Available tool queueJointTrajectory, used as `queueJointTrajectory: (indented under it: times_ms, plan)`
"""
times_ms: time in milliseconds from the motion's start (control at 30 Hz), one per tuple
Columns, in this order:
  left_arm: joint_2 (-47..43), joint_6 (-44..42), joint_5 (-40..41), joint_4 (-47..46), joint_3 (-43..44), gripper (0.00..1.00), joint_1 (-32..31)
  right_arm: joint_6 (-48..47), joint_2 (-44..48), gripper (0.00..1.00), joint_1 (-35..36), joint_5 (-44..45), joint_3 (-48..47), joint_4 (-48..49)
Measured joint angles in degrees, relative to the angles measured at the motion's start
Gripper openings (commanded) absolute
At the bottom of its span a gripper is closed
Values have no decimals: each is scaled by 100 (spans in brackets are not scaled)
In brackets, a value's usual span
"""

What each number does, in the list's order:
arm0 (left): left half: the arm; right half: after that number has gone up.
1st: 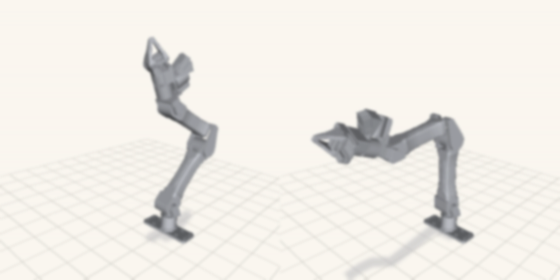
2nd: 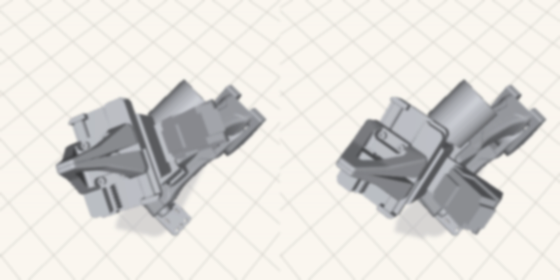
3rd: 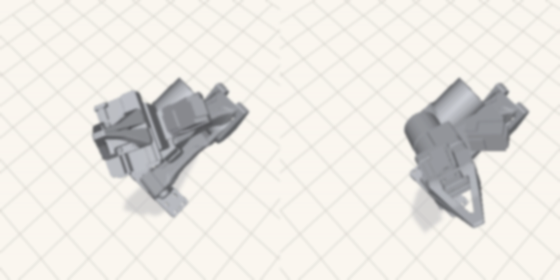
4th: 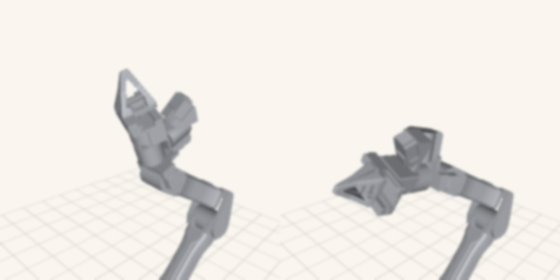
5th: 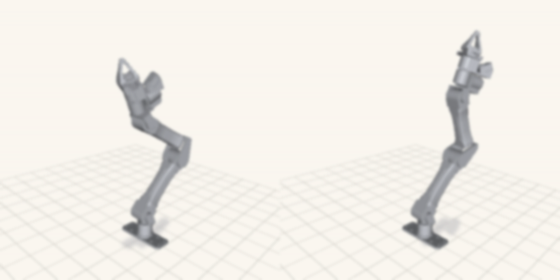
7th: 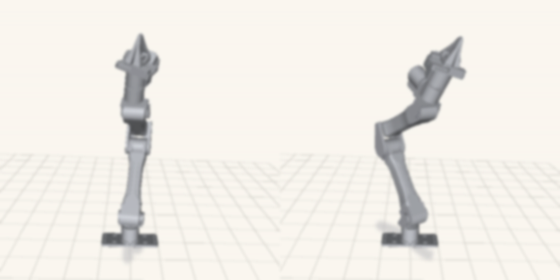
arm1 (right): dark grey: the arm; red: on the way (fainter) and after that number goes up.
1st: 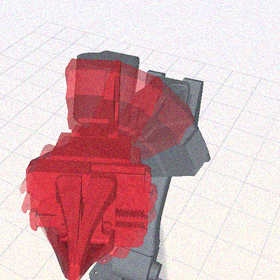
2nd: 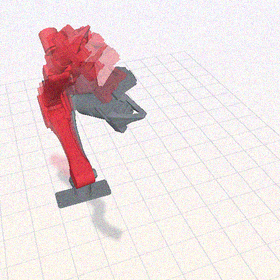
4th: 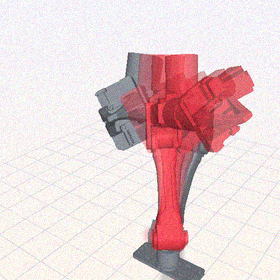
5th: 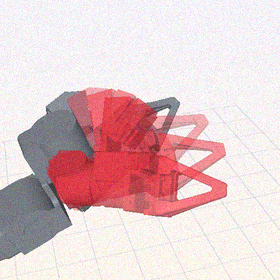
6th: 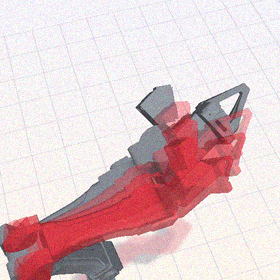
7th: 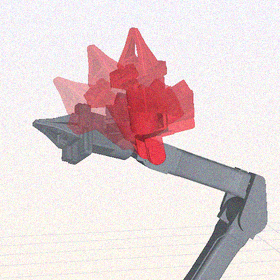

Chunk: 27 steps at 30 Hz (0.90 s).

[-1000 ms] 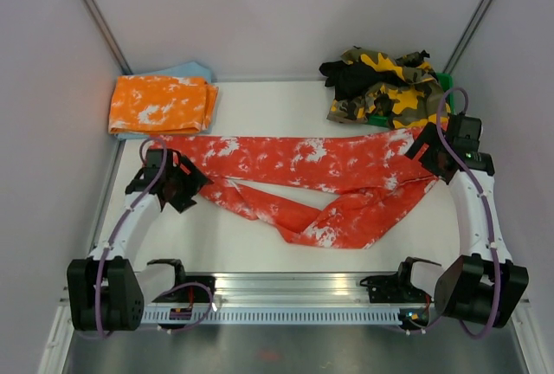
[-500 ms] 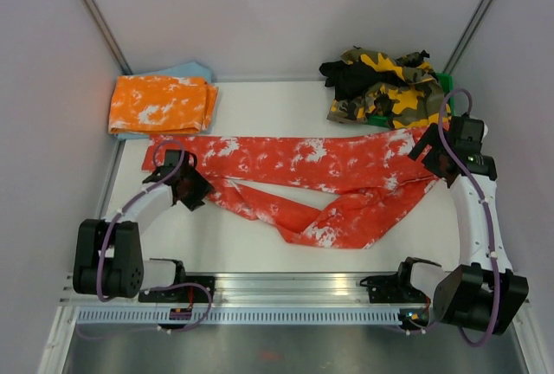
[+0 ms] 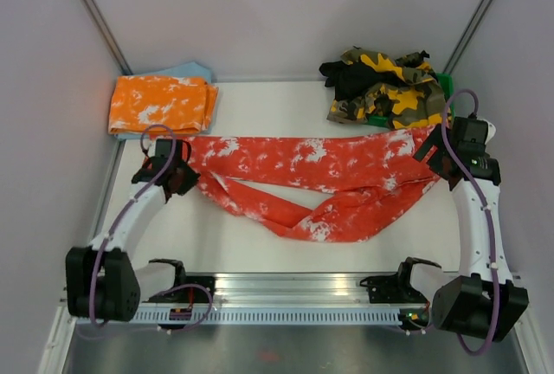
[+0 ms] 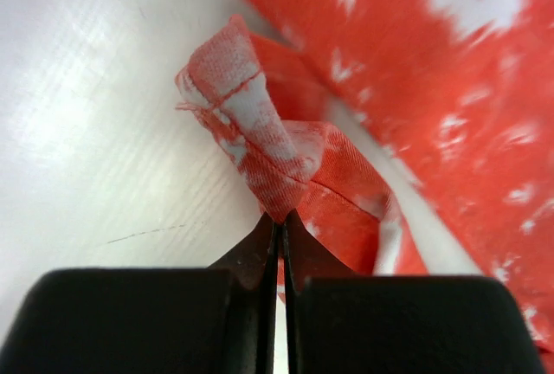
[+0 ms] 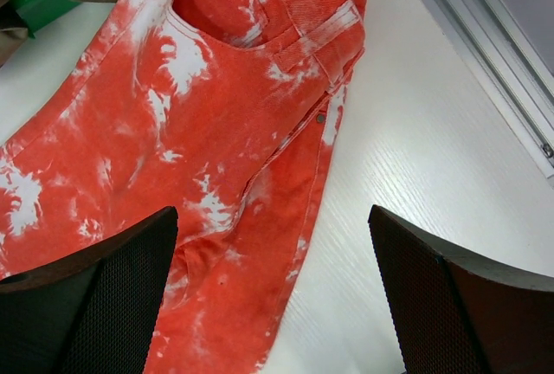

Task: Fold and stack the trousers
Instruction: Flatten the trousers out

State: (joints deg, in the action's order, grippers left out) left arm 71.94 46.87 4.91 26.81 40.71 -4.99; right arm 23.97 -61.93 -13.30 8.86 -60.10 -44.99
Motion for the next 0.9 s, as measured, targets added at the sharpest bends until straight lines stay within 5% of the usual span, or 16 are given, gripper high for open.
queueJointTrajectory:
  times_ms: [300, 567, 633, 700, 900]
  plan:
    - [-2433, -608, 1832, 492, 903, 2, 52, 17, -98, 98, 0, -247, 0, 44]
    - [-2192, -136, 2120, 2232, 859, 2, 52, -11, -151, 98, 0, -614, 0, 63]
    - [-2011, -22, 2039, 2520, 785, 31, 55, -35, -151, 98, -9, -1086, 28, 170]
    - [-1982, 87, 1895, 2636, 612, 94, 74, -22, -144, 98, -2, -1670, 153, 369]
    - [-2302, 90, 1246, 2603, 461, 100, 79, -127, -59, 98, 2, -2173, 339, 361]
